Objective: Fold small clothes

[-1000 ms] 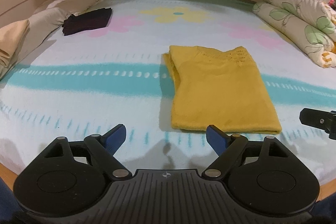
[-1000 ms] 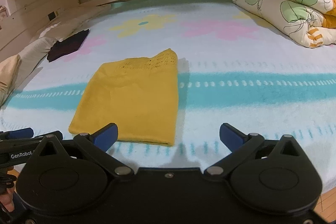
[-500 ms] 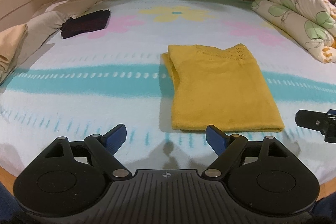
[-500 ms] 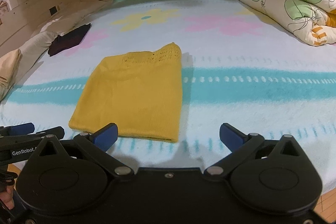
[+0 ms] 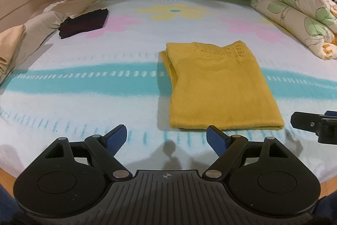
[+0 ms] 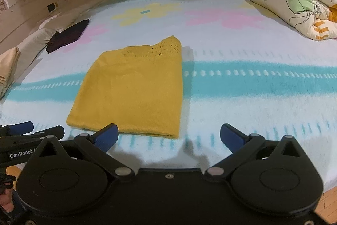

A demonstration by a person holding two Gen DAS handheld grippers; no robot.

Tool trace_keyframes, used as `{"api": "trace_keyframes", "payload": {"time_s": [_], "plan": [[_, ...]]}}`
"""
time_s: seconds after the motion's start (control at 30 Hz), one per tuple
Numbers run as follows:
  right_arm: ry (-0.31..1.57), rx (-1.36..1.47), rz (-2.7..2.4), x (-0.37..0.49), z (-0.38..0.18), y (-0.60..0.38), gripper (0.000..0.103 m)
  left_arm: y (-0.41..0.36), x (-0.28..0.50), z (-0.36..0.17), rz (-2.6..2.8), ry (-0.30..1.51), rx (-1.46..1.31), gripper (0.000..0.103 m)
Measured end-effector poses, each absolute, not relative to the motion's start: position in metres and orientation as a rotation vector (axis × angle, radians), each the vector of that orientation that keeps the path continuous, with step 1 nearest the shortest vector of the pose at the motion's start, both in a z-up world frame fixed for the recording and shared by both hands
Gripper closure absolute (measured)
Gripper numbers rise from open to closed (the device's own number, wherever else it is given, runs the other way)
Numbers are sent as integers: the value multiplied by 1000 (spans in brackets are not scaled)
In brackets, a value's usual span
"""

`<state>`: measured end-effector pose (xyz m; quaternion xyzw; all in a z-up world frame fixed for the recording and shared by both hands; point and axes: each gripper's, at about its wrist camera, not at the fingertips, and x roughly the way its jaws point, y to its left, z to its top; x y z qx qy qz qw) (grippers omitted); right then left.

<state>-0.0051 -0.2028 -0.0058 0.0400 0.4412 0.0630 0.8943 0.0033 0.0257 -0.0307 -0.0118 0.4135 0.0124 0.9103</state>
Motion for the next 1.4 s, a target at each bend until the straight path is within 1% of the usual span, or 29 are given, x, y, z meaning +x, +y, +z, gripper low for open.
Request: {"api": "trace_keyframes", "payload": {"time_s": [1.4], "plan": [[913, 82, 129, -8, -5, -199, 0, 22, 1, -29, 9, 849, -11, 20]]}}
